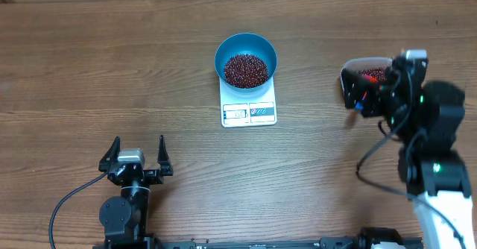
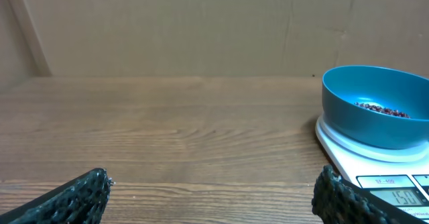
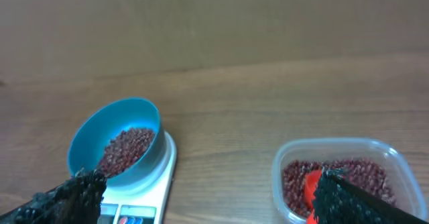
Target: Scoop item into bowl and weigh 150g on scale
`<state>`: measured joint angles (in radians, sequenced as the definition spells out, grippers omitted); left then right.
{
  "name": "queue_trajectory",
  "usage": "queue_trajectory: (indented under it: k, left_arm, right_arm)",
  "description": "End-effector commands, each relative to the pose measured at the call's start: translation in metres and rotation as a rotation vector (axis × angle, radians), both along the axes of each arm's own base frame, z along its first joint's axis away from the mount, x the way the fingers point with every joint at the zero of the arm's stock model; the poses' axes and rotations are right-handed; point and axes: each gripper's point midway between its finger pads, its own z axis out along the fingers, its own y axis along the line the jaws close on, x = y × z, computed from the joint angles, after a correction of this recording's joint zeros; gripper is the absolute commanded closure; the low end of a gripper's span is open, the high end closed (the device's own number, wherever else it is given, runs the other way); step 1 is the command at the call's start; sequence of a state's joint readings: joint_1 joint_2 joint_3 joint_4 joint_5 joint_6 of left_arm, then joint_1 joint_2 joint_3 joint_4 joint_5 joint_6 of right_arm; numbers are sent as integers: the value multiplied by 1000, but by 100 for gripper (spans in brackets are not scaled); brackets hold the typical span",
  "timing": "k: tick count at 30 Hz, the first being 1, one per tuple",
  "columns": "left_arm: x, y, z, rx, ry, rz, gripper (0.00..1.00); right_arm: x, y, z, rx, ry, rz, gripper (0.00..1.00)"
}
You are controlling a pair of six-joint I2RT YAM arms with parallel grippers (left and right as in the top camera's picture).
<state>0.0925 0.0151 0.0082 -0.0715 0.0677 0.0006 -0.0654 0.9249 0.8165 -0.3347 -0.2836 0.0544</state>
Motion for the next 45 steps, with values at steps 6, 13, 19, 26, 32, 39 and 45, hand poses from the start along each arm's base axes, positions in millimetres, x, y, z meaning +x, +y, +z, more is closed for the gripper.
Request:
queue_trajectory:
  k: [6, 13, 19, 26, 32, 39, 45]
  left_arm:
    - [0, 2, 0, 16, -4, 6, 1]
    - [0, 2, 0, 16, -4, 6, 1]
    - [0, 2, 0, 16, -4, 6, 0]
    - [0, 2, 0, 16, -4, 6, 0]
    - [0, 2, 0, 16, -4, 6, 1]
    - [0, 2, 0, 15, -4, 6, 0]
    - [0, 2, 0, 16, -4, 6, 1]
  right_arm:
    - [-30, 4, -18, 19, -136, 1, 0]
    - [-51, 8, -50, 30, -239, -13, 0]
    - [-64, 7, -70, 31, -272, -17, 0]
    - [-75, 8, -90, 31, -300, -16, 0]
    - [-79, 8, -98, 31, -279, -16, 0]
    - [-88, 7, -97, 22, -297, -19, 0]
    - [-90, 8, -100, 21, -338, -17, 0]
